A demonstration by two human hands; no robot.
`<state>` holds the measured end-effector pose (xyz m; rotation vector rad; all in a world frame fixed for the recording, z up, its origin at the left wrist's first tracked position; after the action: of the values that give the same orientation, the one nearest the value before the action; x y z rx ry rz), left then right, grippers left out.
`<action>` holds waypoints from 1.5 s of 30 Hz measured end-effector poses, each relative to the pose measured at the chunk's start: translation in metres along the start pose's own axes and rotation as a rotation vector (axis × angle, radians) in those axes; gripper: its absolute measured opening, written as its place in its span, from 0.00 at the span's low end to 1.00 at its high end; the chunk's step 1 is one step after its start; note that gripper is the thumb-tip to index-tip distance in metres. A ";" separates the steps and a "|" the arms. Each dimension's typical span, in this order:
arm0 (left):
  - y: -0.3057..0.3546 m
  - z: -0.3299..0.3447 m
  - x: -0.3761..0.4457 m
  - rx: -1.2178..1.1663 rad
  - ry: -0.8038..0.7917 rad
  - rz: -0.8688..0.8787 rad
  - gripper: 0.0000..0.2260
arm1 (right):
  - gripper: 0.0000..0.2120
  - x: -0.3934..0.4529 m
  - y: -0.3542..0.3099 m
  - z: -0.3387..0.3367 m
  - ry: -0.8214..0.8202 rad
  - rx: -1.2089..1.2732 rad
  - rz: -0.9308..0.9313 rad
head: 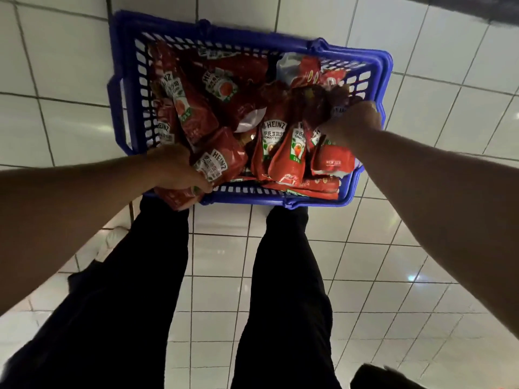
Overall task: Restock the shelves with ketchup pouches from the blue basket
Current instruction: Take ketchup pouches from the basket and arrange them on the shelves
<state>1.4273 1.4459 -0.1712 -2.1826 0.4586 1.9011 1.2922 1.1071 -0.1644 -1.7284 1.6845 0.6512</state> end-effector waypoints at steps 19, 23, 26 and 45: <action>0.039 -0.019 -0.121 -0.628 0.064 0.217 0.28 | 0.23 -0.127 0.037 -0.027 -0.774 1.253 0.158; 0.062 -0.024 -0.200 -0.782 0.129 0.272 0.32 | 0.27 -0.177 0.029 -0.082 -0.794 1.238 0.068; 0.081 -0.027 -0.267 -0.852 0.173 0.302 0.33 | 0.23 -0.216 0.022 -0.136 -0.803 1.208 -0.042; 0.175 -0.193 -0.648 -1.038 0.581 0.882 0.11 | 0.15 -0.457 -0.102 -0.472 -0.529 1.105 -0.836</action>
<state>1.4643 1.2752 0.5052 -3.7501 0.7209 2.1076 1.3293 1.0727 0.4982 -1.0879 0.5772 -0.2169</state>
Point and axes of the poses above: each hand's wrist, its own x-axis towards the middle knuckle, its own z-axis out of the palm, y = z × x, the point moved 4 cm from there along x, towards the middle knuckle, and after that the axes turned 11 degrees about x, right-handed, at the moved point
